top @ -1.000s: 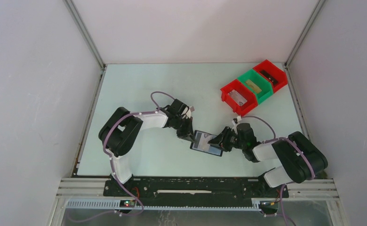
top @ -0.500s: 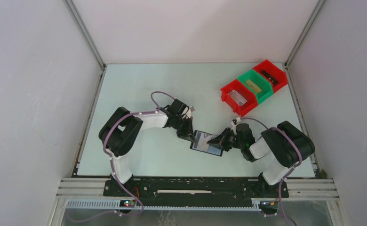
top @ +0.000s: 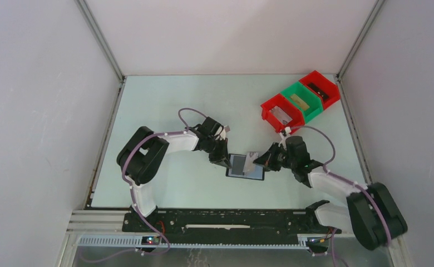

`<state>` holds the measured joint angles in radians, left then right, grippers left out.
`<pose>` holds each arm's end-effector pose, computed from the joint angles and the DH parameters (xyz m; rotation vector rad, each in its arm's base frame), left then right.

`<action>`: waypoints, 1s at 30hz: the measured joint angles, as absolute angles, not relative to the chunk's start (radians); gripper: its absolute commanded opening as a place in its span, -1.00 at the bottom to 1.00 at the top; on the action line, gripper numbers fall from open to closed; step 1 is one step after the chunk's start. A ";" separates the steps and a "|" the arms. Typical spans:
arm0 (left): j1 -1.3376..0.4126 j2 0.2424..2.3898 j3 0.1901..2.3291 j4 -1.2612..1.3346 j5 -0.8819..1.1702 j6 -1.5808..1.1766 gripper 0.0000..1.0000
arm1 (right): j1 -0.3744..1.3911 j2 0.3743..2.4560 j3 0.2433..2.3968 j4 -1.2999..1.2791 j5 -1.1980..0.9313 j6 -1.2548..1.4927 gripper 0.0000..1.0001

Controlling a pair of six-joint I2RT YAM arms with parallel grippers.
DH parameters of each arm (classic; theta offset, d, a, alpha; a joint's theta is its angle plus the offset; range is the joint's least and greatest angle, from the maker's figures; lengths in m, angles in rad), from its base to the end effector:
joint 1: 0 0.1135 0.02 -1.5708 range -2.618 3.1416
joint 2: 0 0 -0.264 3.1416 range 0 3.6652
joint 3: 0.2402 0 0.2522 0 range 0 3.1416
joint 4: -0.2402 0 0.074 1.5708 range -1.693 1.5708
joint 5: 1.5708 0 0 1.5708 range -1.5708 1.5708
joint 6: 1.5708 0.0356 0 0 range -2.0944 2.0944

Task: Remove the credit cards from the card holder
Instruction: Remove the credit card from the card holder, then place the credit card in the storage box.

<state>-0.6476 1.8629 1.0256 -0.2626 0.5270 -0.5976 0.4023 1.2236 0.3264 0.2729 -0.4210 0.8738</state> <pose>0.2700 -0.2267 0.1312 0.2588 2.8795 -1.0359 0.1933 0.0981 0.1455 0.3019 2.3683 1.1312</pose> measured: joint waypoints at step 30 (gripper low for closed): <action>-0.647 1.584 1.182 -0.563 0.350 -0.493 -0.30 | 0.022 1.672 1.585 -0.619 -0.117 -0.122 -1.00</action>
<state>-0.6472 1.5837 1.1820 -0.5632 0.3504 -0.4934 0.0216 1.6722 1.5848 -0.6193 -0.1173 -0.1219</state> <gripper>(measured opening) 0.350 0.007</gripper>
